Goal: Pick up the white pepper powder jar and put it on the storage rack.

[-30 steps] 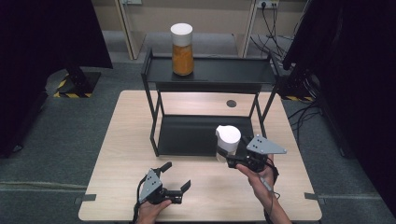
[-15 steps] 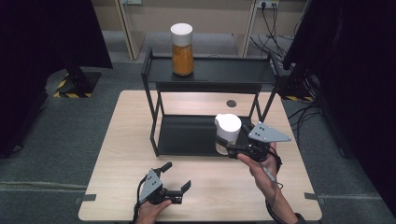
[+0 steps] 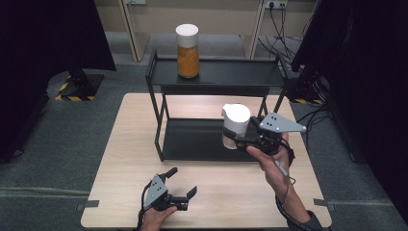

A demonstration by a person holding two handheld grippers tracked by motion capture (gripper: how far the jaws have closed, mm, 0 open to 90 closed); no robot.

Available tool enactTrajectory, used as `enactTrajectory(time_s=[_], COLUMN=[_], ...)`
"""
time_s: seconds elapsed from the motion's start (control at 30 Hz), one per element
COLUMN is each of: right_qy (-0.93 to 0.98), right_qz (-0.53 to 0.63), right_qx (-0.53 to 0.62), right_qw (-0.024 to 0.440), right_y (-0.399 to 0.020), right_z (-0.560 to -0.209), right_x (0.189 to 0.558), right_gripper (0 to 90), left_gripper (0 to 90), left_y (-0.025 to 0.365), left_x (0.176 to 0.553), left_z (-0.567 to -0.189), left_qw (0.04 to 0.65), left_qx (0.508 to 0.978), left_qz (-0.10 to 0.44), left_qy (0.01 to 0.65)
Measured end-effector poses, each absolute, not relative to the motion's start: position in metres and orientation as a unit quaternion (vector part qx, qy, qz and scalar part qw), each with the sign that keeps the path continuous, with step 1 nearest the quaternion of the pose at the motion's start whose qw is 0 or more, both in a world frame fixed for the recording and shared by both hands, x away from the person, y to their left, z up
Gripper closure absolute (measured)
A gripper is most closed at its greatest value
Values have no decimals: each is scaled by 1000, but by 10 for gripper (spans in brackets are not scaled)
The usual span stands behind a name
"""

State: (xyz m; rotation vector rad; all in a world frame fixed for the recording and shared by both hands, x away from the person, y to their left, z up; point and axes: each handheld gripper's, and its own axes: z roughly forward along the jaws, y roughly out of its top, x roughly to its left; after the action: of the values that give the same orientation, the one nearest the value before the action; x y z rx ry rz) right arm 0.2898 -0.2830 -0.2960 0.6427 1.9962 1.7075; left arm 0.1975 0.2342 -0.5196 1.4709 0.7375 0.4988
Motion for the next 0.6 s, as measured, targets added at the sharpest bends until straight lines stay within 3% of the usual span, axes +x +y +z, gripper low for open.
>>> enactTrajectory(time_s=[0.6], right_qy=[716], right_qz=[630], right_qx=[217], right_qw=[207], right_y=[-276], right_z=[-238], right_x=[302], right_gripper=[306], left_gripper=[1], left_y=[234], left_x=[197], left_z=[-519], left_qw=[653], left_qx=[648], left_qz=[220], left_qy=[324])
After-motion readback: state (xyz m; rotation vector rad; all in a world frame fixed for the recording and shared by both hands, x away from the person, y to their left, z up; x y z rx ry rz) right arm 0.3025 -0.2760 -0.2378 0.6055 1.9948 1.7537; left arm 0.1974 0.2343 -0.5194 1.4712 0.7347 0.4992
